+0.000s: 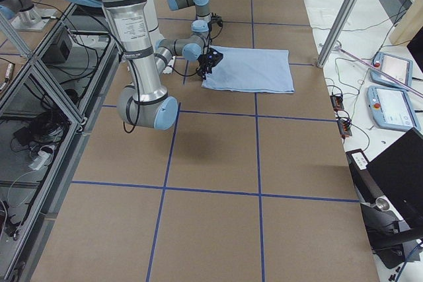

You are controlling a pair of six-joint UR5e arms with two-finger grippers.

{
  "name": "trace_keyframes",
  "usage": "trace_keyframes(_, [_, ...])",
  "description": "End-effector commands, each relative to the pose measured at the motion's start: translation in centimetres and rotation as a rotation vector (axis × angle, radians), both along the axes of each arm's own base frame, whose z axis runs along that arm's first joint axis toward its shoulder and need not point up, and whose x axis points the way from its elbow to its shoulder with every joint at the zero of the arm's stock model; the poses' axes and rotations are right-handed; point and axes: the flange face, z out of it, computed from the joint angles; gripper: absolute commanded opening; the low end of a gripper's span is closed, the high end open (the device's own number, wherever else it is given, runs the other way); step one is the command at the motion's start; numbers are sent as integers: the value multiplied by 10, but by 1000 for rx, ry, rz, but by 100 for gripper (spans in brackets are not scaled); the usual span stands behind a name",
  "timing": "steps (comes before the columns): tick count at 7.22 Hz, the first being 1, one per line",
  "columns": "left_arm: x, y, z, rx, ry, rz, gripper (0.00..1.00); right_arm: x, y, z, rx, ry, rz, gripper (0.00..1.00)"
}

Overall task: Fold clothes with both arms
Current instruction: 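Grasp the shirt's near corners with both grippers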

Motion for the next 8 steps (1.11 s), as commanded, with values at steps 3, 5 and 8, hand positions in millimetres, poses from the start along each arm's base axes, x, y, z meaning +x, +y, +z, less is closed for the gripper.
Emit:
trace_keyframes(3, [0,1,0,0,2,1,0,-10,-1,15,-10,31,-4,100])
trace_keyframes(5, [0,0,-1,0,2,0,0,-10,-2,15,-12,32,-4,87])
trace_keyframes(8, [0,0,-1,1,1,1,0,-8,-1,11,-9,24,-4,0])
